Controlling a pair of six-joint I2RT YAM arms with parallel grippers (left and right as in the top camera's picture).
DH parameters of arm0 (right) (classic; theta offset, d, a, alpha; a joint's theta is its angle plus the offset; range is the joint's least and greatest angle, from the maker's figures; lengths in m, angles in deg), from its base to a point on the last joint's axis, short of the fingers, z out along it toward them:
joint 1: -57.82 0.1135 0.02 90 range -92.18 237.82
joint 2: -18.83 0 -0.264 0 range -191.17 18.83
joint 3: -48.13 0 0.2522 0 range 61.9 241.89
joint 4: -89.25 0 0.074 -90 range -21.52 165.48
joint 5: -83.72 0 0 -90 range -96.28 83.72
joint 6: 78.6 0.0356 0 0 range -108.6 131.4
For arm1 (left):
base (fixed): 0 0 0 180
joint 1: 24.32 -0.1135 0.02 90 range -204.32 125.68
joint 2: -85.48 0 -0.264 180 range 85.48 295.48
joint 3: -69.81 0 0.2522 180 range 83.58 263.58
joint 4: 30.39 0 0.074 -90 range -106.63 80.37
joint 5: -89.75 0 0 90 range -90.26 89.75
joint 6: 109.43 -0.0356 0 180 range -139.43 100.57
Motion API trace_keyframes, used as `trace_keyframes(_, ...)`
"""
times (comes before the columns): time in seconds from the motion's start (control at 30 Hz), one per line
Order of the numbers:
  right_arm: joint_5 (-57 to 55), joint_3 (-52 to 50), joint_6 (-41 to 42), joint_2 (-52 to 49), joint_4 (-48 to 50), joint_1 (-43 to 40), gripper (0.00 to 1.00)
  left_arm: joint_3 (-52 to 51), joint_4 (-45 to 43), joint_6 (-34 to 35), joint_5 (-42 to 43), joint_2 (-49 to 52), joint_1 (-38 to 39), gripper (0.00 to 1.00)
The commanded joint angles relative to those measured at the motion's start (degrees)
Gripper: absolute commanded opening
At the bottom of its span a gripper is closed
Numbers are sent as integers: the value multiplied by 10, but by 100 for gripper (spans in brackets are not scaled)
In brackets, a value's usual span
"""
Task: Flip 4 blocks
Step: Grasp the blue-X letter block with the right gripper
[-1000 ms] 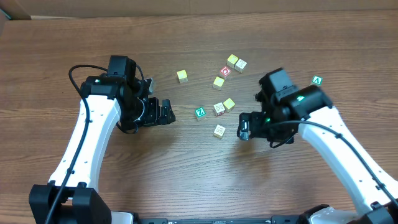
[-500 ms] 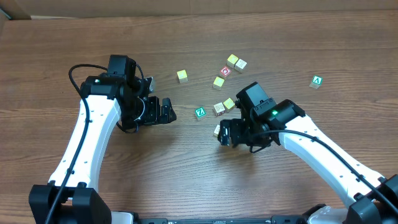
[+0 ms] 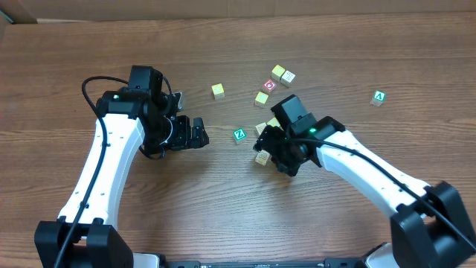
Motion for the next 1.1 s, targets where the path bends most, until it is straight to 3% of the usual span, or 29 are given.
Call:
trace_keyframes(0.0, -2, -4, 35, -35, 14, 17, 81, 13, 0, -5, -5, 2, 3, 100)
trace_keyframes(0.1, -2, -4, 33, -73, 27, 23, 81, 12, 0, -5, -5, 2, 3, 100)
trace_keyframes(0.43, -48, -4, 29, -85, 65, 22, 63, 12, 13, -5, -5, 2, 3, 100)
trace_keyframes(0.6, -58, -4, 21, -85, 66, 23, 37, 12, 15, -5, -6, 2, 3, 100)
trace_keyframes(0.87, -67, -4, -32, -85, 66, 23, 35, 12, 17, -5, -5, 2, 3, 100)
trace_keyframes(1.07, -66, -3, -129, -85, 45, 23, 25, 12, 21, -5, -6, 2, 3, 100)
